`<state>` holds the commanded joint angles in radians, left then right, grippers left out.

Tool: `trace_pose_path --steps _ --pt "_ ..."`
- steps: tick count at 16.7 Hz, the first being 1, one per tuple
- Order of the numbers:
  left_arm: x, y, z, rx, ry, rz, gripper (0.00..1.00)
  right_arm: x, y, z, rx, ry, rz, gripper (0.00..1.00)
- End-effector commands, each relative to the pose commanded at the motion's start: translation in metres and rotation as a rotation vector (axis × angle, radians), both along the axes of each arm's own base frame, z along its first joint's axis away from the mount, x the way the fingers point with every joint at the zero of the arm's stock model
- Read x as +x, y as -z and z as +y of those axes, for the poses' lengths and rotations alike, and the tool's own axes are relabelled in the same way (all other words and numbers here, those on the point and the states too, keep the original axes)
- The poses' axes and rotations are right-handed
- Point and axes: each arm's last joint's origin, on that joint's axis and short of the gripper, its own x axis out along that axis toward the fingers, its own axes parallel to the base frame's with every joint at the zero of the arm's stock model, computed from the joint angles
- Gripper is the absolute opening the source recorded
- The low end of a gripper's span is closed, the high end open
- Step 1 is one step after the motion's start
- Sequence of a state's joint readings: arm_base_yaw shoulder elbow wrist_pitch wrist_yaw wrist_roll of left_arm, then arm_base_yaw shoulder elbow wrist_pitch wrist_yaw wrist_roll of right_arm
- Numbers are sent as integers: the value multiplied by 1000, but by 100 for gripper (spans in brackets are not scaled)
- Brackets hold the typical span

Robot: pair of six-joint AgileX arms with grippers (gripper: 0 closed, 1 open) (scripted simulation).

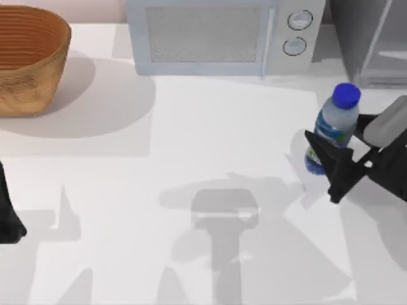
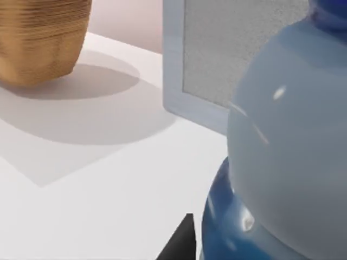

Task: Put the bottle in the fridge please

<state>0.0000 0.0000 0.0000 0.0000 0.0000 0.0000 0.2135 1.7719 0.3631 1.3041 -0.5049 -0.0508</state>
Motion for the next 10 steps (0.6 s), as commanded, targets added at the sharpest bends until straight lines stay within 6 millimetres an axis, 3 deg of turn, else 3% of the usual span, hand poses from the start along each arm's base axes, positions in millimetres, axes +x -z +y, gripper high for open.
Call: trace_pose_path --steps 5,10 --pt "0 0 0 0 0 0 100 -26 -45 -20 8 146 -38 1" --pt "0 0 0 0 0 0 100 -80 -76 -46 26 360 -87 1"
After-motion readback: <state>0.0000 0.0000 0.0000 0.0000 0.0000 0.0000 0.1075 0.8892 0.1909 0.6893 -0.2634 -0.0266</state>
